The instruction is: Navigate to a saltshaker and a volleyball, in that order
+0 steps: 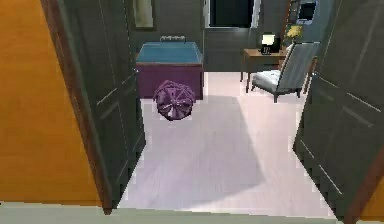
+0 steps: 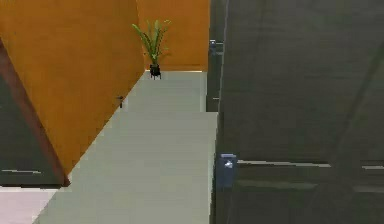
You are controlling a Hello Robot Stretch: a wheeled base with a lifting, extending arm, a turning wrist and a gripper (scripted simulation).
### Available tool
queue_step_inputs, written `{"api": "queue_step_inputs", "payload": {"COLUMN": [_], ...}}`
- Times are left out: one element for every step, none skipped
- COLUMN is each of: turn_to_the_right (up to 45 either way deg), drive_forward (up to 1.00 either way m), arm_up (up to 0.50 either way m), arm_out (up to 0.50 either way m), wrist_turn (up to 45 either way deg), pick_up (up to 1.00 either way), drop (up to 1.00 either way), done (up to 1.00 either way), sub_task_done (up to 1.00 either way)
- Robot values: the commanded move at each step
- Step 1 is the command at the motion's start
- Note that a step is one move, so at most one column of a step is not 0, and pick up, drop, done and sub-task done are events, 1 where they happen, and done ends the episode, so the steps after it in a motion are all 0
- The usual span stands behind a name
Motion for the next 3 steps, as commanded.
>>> {"api": "queue_step_inputs", "payload": {"turn_to_the_right": [15.0,3.0,0.0], "drive_forward": [0.00,0.00,1.00], "arm_up": [0.00,0.00,0.00], "arm_out": [0.00,0.00,0.00], "wrist_turn": [0.0,0.0,0.0], "pick_up": [0.00,0.00,0.00], "drop": [0.00,0.00,0.00], "done": [0.00,0.00,0.00], "sub_task_done": [0.00,0.00,0.00]}}
